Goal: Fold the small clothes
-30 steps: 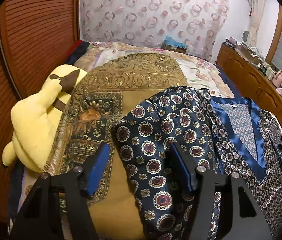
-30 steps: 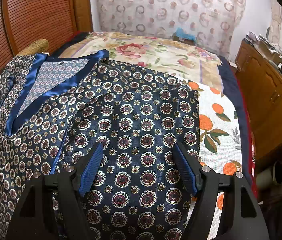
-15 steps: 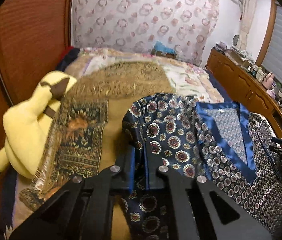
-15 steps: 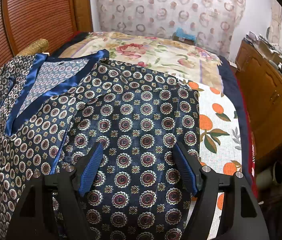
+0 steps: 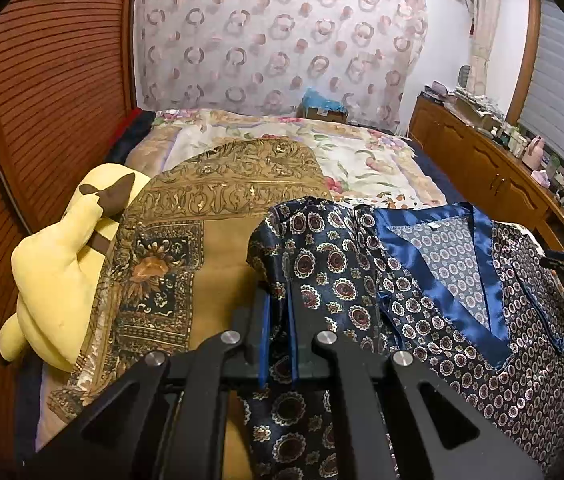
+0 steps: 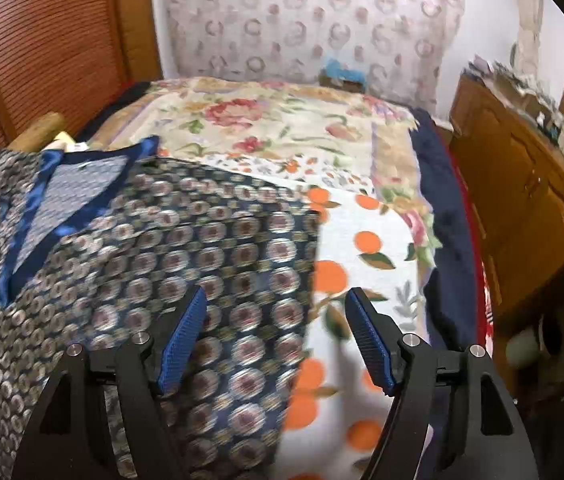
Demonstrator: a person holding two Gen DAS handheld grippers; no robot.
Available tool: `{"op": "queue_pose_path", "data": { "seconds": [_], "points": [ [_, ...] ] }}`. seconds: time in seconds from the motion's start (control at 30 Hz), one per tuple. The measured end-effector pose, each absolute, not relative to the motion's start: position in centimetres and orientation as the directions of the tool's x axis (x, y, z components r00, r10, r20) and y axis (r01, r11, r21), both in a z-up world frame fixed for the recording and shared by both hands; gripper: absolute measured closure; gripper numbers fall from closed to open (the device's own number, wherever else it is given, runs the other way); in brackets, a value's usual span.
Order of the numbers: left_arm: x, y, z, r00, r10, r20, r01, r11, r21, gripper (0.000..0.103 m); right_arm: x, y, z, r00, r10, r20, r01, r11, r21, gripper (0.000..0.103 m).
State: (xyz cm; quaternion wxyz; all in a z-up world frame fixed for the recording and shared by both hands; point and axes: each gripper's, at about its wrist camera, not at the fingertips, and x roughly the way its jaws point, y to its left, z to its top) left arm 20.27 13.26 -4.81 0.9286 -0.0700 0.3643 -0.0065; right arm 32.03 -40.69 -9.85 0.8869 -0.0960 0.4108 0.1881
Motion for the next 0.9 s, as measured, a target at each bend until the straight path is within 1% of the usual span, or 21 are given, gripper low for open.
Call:
{"op": "queue_pose_path", "data": {
  "seconds": [0.17, 0.23, 0.27, 0.3, 0.33, 0.37, 0.4, 0.47, 0.53, 0.67, 0.9],
  "points": [
    [20.7, 13.2, -5.1, 0.72, -0.055, -0.692, -0.04, 0.992, -0.12, 0.098, 34.7, -41.2, -10.7, 0.554, 0.266, -0.789, -0.399, 0.917, 0.029, 0.036],
    [20.9, 13.2, -5.4, 0.714, -0.058, -0.698, -0.037, 0.992, -0.119, 0.098, 35.2, -40.6, -10.9, 0.562, 0.243, -0.791, -0.401, 0.916, -0.004, 0.037],
    [20.9, 13.1, -5.5, 0.713, -0.068, -0.697, -0.025, 0.992, -0.122, 0.098, 35.4, -40.4, -10.9, 0.563, 0.24, -0.79, -0.406, 0.914, -0.012, 0.04],
    [20.9, 13.0, -5.5, 0.715, -0.073, -0.696, -0.017, 0.993, -0.121, 0.098, 35.6, -40.2, -10.9, 0.564, 0.243, -0.789, -0.409, 0.913, -0.011, 0.047],
    [20.8, 12.8, -5.4, 0.719, -0.076, -0.691, -0.007, 0.993, -0.116, 0.1, 35.7, -40.0, -10.9, 0.565, 0.25, -0.787, -0.413, 0.911, -0.007, 0.052],
    [20.5, 12.4, -5.1, 0.727, -0.084, -0.681, 0.006, 0.993, -0.115, 0.102, 35.6, -39.8, -10.9, 0.565, 0.256, -0.785, -0.42, 0.908, -0.006, 0.065],
    [20.2, 12.1, -4.7, 0.735, -0.092, -0.672, 0.018, 0.993, -0.116, 0.102, 35.6, -39.5, -10.8, 0.563, 0.266, -0.783, -0.433, 0.901, -0.005, 0.082],
    [19.1, 11.3, -3.7, 0.762, -0.098, -0.64, 0.033, 0.993, -0.113, 0.103, 35.2, -38.5, -10.6, 0.552, 0.285, -0.784, -0.462, 0.887, -0.003, 0.098],
    [17.8, 10.8, -2.6, 0.786, -0.109, -0.609, 0.045, 0.992, -0.12, 0.103, 34.3, -37.8, -10.1, 0.572, 0.278, -0.772, -0.467, 0.884, -0.028, 0.101],
    [14.4, 9.9, -0.5, 0.825, -0.139, -0.548, 0.084, 0.989, -0.125, 0.103, 30.9, -37.6, -7.2, 0.642, 0.333, -0.691, -0.472, 0.882, -0.014, 0.102],
    [8.0, 9.0, 0.8, 0.853, -0.181, -0.489, 0.133, 0.982, -0.131, 0.103, 23.2, -39.1, -2.3, 0.718, 0.373, -0.587, -0.465, 0.885, -0.006, 0.103]
  ]
}}
